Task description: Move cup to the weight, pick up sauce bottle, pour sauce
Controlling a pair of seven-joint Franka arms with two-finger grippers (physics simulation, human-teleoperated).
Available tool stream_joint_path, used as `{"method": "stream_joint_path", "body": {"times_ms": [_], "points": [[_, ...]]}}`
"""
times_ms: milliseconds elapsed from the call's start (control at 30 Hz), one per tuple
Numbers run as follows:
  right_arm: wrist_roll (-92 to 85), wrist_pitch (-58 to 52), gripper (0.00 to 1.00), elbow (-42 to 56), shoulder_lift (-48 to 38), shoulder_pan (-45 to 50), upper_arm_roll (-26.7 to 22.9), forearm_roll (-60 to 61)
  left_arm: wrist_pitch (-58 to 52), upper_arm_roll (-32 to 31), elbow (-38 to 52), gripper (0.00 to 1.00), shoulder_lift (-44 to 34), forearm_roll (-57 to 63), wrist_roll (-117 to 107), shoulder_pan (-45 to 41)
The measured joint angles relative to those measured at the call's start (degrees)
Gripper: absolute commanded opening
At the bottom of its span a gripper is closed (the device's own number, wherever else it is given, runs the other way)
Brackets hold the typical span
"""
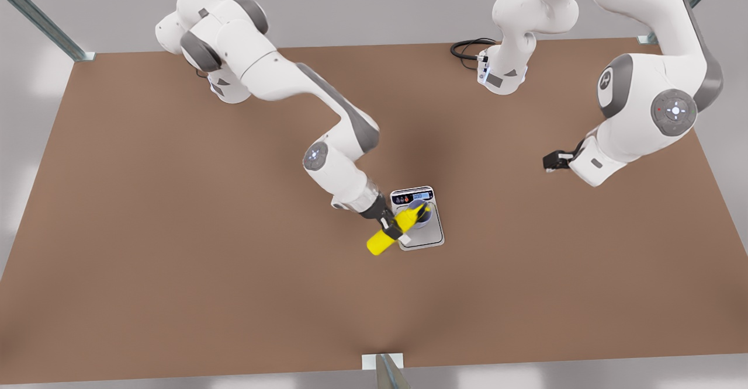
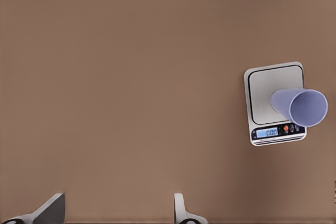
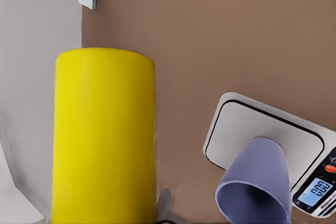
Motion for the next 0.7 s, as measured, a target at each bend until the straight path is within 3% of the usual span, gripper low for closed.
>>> {"method": "stream_joint_path", "body": {"times_ms": [133, 300, 433, 500, 700], "points": [[0.2, -5.0, 0.21, -0.3, -0.9, -2.6, 0.1, 2.3, 0.1, 0.0, 0.0, 1.00, 0.6, 0.0, 0.1, 0.0], [-12.2, -17.3, 0.21, -1.3, -1.7, -7.8, -0.2, 26.2, 0.0, 0.0, -0.3, 1.00, 0.7, 0.0, 0.1, 0.0], [-14.3, -21.6, 0.21, -1.6, -1.2, -10.1, -0.1, 28.7, -0.5, 0.0, -0.4, 1.00, 0.7, 0.0, 0.0, 0.0], [-16.5, -28.6, 0.21, -2.2, -1.1, -12.2, -0.3, 36.3, -1.1, 0.0, -0.3, 1.00, 0.7, 0.0, -0.1, 0.0], [-17.5, -43.3, 0.21, -2.9, 0.1, -20.2, -0.2, 39.6, -1.2, -0.6, -0.6, 1.00, 0.9, 0.3, -0.3, 0.1]]}}
